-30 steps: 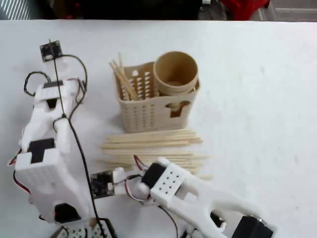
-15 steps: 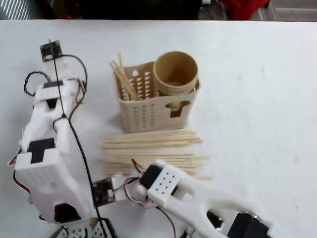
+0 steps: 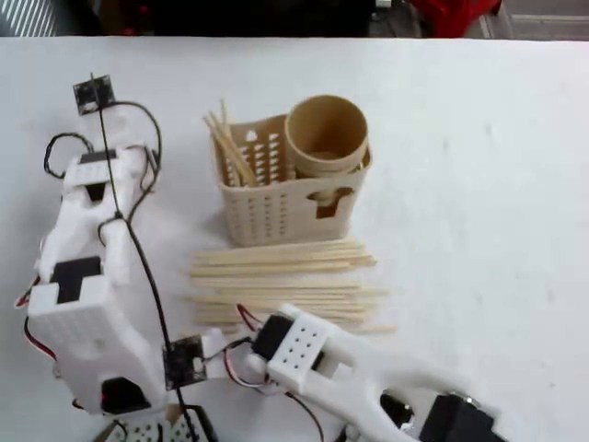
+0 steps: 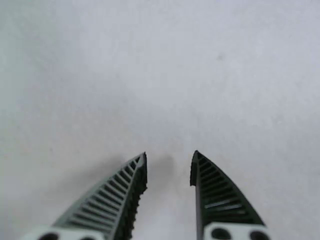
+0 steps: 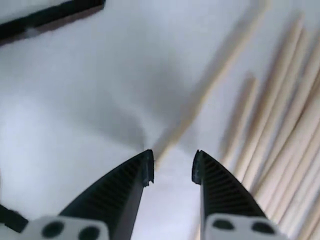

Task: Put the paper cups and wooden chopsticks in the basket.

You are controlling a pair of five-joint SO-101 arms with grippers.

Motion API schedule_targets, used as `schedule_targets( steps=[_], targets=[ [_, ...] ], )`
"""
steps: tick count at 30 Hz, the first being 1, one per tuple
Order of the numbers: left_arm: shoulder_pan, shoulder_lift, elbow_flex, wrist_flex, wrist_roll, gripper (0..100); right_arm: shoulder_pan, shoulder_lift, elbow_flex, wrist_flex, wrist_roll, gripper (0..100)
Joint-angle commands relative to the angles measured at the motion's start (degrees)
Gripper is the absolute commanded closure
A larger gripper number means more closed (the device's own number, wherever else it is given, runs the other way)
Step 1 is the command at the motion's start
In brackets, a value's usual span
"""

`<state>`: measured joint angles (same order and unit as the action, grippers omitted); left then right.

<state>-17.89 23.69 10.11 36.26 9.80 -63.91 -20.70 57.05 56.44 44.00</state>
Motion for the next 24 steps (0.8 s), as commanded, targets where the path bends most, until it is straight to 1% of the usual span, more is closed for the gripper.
schedule_targets(
  steps=[1,4,6,10,12,14,15,17,20,24],
  targets=[
    [-0.2,-0.5,-3.0,-0.3,-0.5,84,-0.4,3.0,-2.8,-0.2,-0.3,85.8],
    [-0.2,-0.5,-3.0,-0.3,-0.5,84,-0.3,7.7,-6.7,1.9,-0.5,85.9],
    [-0.2,-0.5,-3.0,-0.3,-0.5,84,-0.3,10.5,-9.0,2.9,-2.1,86.1],
    [-0.2,-0.5,-3.0,-0.3,-0.5,84,0.1,13.8,-11.7,4.8,-2.9,86.6],
    [-0.2,-0.5,-3.0,-0.2,-0.5,84,1.1,13.8,-12.0,4.6,-2.8,91.1],
    [-0.7,-0.5,-3.0,-0.2,-0.5,84,3.1,13.9,-12.0,4.4,-2.7,97.6],
    [-0.7,-0.5,-3.0,-0.2,-0.5,84,4.3,13.9,-12.0,4.0,-2.7,98.8],
    [-0.7,-0.5,-3.0,-0.2,-0.5,84,7.1,14.4,-12.0,2.7,-1.8,97.1],
    [-0.7,-0.5,-3.0,-0.2,-0.5,84,12.2,14.4,-12.1,0.9,2.6,98.3],
    [-0.7,-0.5,-3.0,-0.2,-0.5,84,20.2,14.3,-15.0,0.0,3.8,98.2]
  ],
)
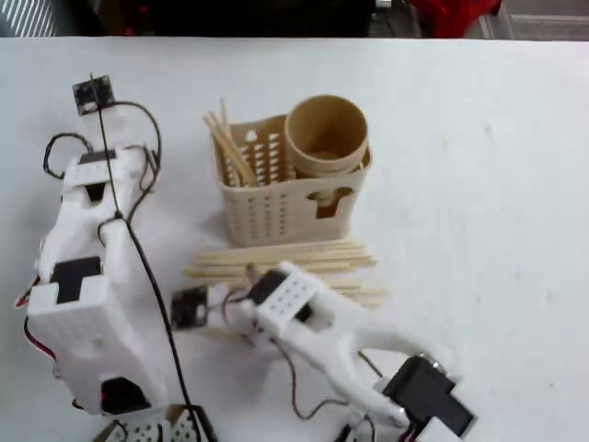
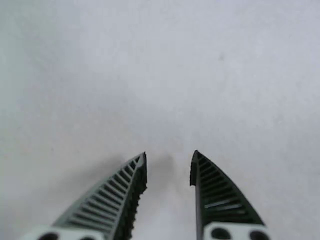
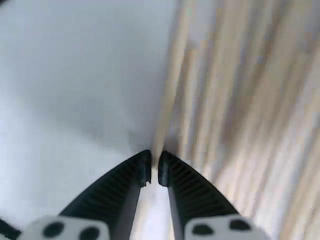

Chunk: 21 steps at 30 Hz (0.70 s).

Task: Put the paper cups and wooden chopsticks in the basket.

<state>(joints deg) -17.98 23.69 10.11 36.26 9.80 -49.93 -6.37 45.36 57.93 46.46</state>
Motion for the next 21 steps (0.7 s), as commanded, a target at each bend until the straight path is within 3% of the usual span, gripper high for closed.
schedule_targets(
  steps=[1,5,10,18,21],
  targets=[
    [-0.7,-0.5,-3.0,-0.2,-0.5,84,8.0,0.0,-4.3,-1.4,1.3,98.2],
    [-0.6,-0.5,-3.0,-0.2,-0.5,84,12.4,-0.6,-6.8,-0.9,1.3,98.2],
    [-0.5,-0.5,-3.0,-0.4,-0.5,84,12.8,-5.8,-6.6,1.8,1.3,98.2],
    [-0.5,-0.4,-3.0,-1.3,-0.5,84,12.3,-28.0,-6.9,7.3,0.2,98.2],
    [-0.4,-0.4,-3.0,-1.4,-0.5,84,12.2,-36.7,-9.6,7.5,-4.8,98.2]
  ],
)
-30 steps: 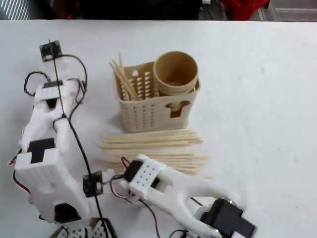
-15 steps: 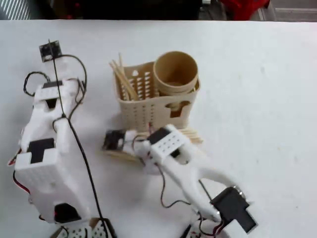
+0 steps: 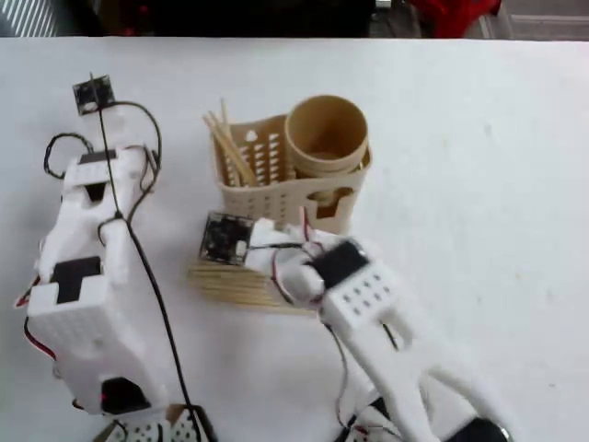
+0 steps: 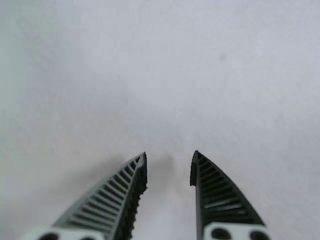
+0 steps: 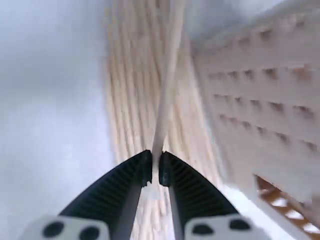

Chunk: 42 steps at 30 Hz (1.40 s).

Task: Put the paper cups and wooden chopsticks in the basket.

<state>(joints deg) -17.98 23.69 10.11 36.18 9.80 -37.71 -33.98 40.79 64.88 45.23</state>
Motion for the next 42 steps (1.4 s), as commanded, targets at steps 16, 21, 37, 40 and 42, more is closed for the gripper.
schedule_targets(
  steps=[16,21,37,40,42],
  targets=[
    [-0.4,-0.3,-2.7,-1.2,-0.5,84,0.0,1.2,-28.2,-37.8,-27.5,98.1],
    [-0.4,-0.3,-2.8,-1.2,-0.5,84,0.3,9.0,-28.2,-39.7,-27.5,97.8],
    [-0.3,-0.3,-2.9,-1.3,-0.5,84,1.3,10.2,-28.5,-30.6,-27.4,76.5],
    [-0.3,-0.3,-2.9,-1.3,-0.5,84,1.3,9.4,-28.4,-27.2,-27.4,73.4],
    [-0.3,-0.3,-2.9,-1.3,-0.5,84,1.3,6.9,-28.2,-21.4,-27.3,73.4]
  ],
)
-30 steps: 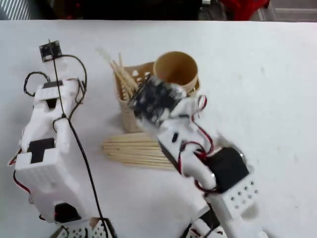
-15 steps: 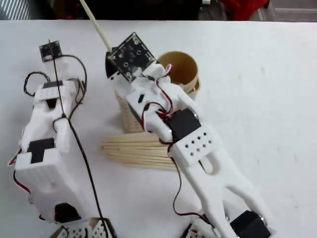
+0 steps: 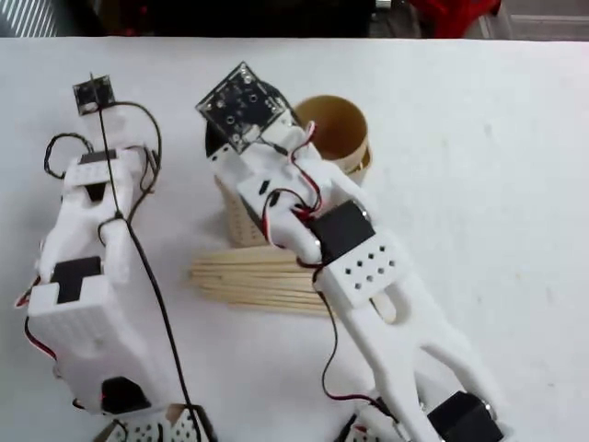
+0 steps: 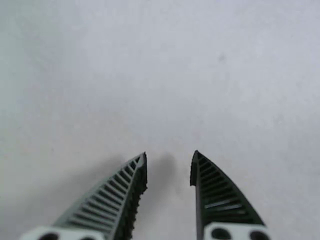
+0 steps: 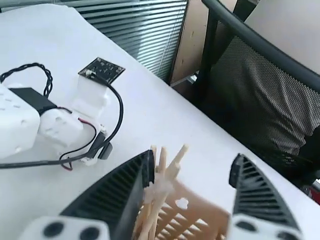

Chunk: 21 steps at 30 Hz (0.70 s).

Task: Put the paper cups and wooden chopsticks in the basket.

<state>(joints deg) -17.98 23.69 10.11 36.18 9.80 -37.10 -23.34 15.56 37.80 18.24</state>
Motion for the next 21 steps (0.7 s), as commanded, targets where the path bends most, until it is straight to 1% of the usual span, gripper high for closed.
schedule_targets(
  steps=[1,4,7,12,14,17,19,21],
  targets=[
    [-0.3,-0.3,-2.9,-1.3,-0.5,84,0.7,-5.3,-3.2,9.2,-0.1,73.4],
    [-0.3,-0.3,-2.9,-1.3,-0.5,84,-0.4,-9.8,-3.3,19.5,1.1,73.4],
    [-0.3,-0.3,-2.9,-1.3,-0.5,84,-3.6,-12.7,-3.3,28.4,8.8,74.0],
    [-0.3,-0.3,-2.9,-1.3,-0.5,84,-8.2,-12.4,-1.1,39.5,19.2,84.8],
    [-0.3,-0.3,-2.9,-1.3,-0.5,84,-8.7,-10.9,2.9,40.7,22.2,87.5],
    [-0.3,-0.3,-2.9,-1.3,-0.5,84,-8.7,-7.2,12.7,37.9,27.6,86.5],
    [-0.3,-0.3,-2.9,-1.3,-0.5,84,-8.7,-4.0,19.5,32.7,30.5,85.2],
    [-0.3,-0.3,-2.9,-1.3,-0.5,84,-8.4,-0.8,24.8,25.9,31.1,84.5]
  ],
)
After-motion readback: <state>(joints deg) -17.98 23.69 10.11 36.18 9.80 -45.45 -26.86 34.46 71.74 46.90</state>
